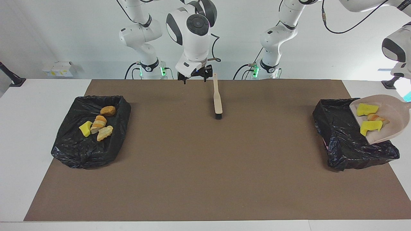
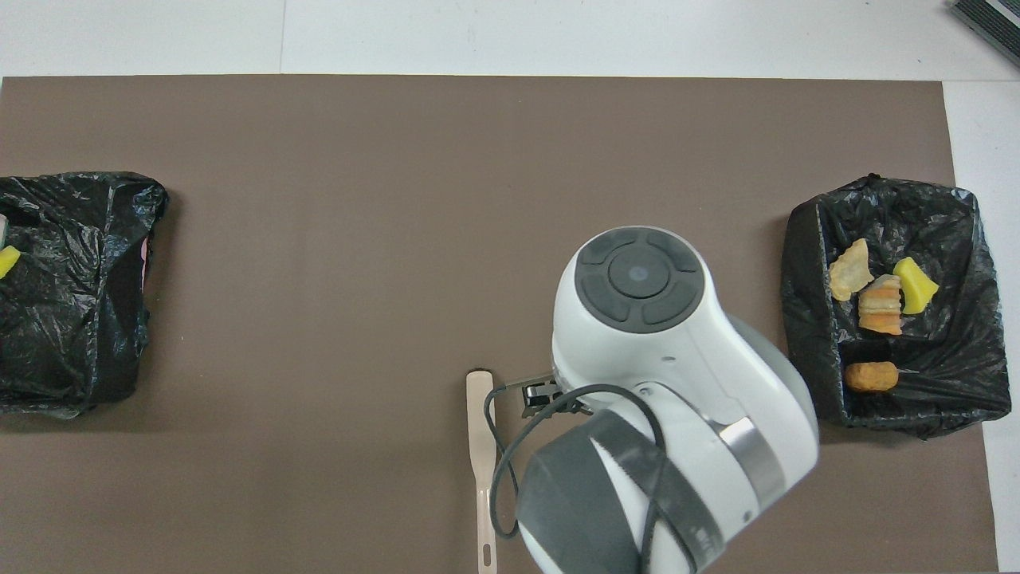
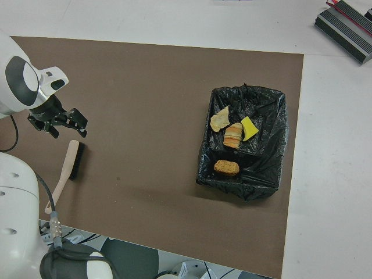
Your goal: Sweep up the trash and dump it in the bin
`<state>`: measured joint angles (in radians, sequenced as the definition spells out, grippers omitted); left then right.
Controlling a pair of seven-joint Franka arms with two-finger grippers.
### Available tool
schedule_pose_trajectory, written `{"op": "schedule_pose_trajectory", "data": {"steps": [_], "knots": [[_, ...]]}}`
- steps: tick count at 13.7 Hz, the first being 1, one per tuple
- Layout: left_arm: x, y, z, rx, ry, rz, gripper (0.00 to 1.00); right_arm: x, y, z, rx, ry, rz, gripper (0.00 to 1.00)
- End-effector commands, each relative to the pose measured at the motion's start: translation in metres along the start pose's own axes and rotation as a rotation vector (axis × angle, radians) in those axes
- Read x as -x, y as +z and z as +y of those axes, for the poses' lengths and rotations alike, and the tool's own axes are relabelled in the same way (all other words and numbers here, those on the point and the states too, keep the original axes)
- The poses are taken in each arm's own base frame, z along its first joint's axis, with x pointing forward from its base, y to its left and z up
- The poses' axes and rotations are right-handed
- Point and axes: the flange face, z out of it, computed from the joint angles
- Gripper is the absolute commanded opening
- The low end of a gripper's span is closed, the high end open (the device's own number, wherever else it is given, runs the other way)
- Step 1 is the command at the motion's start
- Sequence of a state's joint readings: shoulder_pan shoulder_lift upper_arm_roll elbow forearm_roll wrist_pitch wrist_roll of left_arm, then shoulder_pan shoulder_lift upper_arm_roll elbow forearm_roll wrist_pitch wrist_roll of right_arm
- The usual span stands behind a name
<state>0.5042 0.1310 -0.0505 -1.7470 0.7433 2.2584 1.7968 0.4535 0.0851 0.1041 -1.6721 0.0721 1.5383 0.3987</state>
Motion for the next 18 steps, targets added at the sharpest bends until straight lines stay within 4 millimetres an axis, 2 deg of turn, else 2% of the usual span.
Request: {"op": "schedule_pose_trajectory", "data": {"steps": [1,3,5,8,10,13,16,18], "knots": [[0.007,-0.019,0.005,0.032,-0.027,-0.07,0.0,-0.018,-0.034,0.049,-0.016,-0.045,0.043,1.0],[0.015,-0.041,0.006,0.027,0.012,-0.146,0.0,-0.028,-0.047,0.092,-0.014,-0.079,0.071,1.0],[0.012,-0.065,0.003,0.049,0.047,-0.209,0.0,-0.034,-0.056,0.125,0.026,-0.124,0.091,1.0],[0.004,-0.08,0.002,0.109,-0.016,-0.299,0.0,-0.036,-0.074,0.177,0.051,-0.157,0.128,1.0],[-0.012,-0.093,-0.008,0.119,0.0,-0.329,0.0,-0.038,-0.082,0.208,0.071,-0.116,0.149,1.0],[-0.023,-0.105,-0.014,0.141,0.03,-0.364,0.0,-0.036,-0.088,0.256,0.135,-0.037,0.158,1.0],[-0.025,-0.111,-0.017,0.146,0.018,-0.355,0.0,-0.022,-0.102,0.284,0.116,0.029,0.188,1.0],[-0.032,-0.124,-0.025,0.12,0.019,-0.347,0.0,-0.013,-0.106,0.301,0.085,0.083,0.195,1.0]]}}
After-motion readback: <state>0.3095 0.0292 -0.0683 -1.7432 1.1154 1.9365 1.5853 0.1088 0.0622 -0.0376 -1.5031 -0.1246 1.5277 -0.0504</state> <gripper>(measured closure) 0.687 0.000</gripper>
